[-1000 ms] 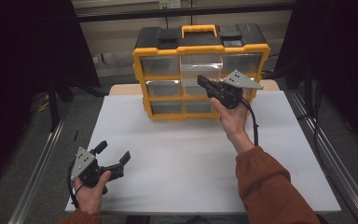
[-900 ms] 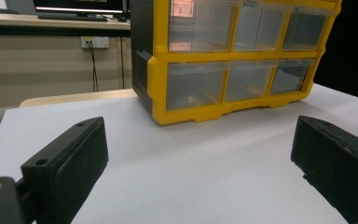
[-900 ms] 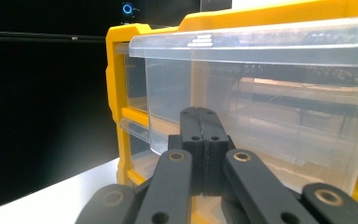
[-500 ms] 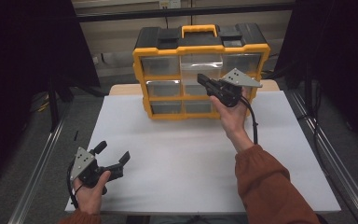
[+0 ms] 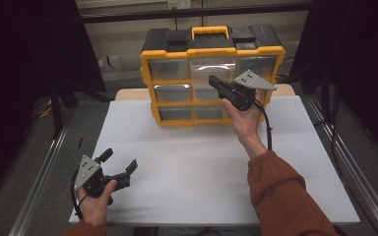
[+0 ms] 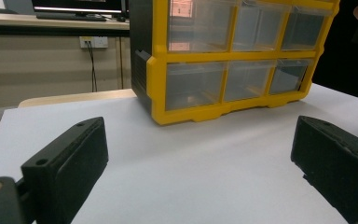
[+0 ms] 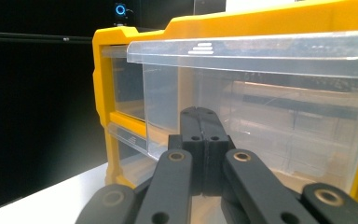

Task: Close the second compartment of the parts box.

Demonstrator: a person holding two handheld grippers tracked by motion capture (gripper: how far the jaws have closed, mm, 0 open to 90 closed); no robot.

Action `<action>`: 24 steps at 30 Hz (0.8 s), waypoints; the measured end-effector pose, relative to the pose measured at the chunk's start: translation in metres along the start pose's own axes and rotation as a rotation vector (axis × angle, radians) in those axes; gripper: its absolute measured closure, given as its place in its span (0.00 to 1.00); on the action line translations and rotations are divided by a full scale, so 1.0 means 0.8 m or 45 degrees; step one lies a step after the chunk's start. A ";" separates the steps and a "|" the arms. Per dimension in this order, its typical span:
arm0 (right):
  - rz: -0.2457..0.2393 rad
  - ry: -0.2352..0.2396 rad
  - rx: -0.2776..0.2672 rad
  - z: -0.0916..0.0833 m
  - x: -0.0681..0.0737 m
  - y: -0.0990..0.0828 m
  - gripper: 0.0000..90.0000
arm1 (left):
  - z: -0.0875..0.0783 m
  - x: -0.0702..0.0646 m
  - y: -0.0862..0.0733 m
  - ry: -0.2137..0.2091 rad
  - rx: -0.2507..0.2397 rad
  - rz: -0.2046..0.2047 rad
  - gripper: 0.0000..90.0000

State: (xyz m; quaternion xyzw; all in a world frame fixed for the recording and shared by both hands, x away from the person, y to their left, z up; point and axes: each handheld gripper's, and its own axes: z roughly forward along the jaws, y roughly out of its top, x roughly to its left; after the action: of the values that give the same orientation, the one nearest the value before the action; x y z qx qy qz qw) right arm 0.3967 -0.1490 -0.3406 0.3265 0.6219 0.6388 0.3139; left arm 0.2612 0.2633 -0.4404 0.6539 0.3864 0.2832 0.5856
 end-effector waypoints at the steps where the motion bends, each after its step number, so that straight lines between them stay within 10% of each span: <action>1: 0.000 -0.008 0.001 0.000 0.000 0.000 1.00 | 0.000 0.000 0.000 0.001 -0.001 -0.002 0.04; 24: -0.008 -0.030 0.015 0.014 -0.006 0.002 1.00 | -0.002 0.001 0.000 0.001 0.011 0.020 0.04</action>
State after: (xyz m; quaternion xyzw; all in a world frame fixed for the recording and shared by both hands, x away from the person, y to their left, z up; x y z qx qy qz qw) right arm 0.4085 -0.1462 -0.3390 0.3341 0.6229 0.6302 0.3214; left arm 0.2603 0.2645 -0.4401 0.6593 0.3825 0.2865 0.5805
